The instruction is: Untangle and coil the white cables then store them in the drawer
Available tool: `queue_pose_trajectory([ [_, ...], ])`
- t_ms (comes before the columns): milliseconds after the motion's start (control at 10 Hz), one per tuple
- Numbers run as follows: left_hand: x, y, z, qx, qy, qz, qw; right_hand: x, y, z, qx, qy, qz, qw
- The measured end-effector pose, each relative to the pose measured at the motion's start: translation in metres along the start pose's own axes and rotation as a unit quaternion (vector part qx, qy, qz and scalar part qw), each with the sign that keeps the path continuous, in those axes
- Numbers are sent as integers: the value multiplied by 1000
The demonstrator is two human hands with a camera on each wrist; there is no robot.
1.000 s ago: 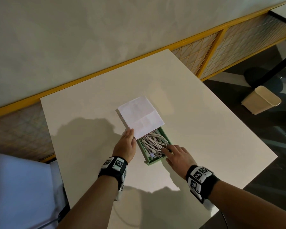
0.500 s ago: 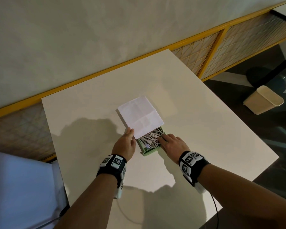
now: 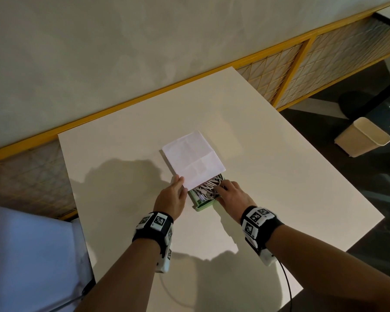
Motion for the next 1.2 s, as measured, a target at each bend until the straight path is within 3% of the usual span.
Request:
queue_pose_trajectory([
  [200,1,1,5,-7,7,5,1000,4,8,21,-11,-20,36,999],
  [300,1,3,7,-2,13,23,1000,3,14,30,-29,-34,4,999],
  [600,-2,8,8,4,31,35,999,-7,19,46,23,-11,29,999],
  [1000,-1,8,8,8,39,28,999,-16,14,54,39,-60,-20,997],
  [1100,-1,12,6,-3,22,1,1000,-12,23,53,45,-66,-11,997],
  [1200,18,25,-8,-54,51,-99,992,-18,26,36,28,-91,31,995],
])
Point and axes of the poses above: each hand's wrist, its own z-axis towards the middle knuckle, its own y-axis out of the back of the hand, x = y × z, the point moved 7 cm from there along z, towards the middle knuckle, and after that the axes turned 3 degrees about y, right-handed, at the moved point
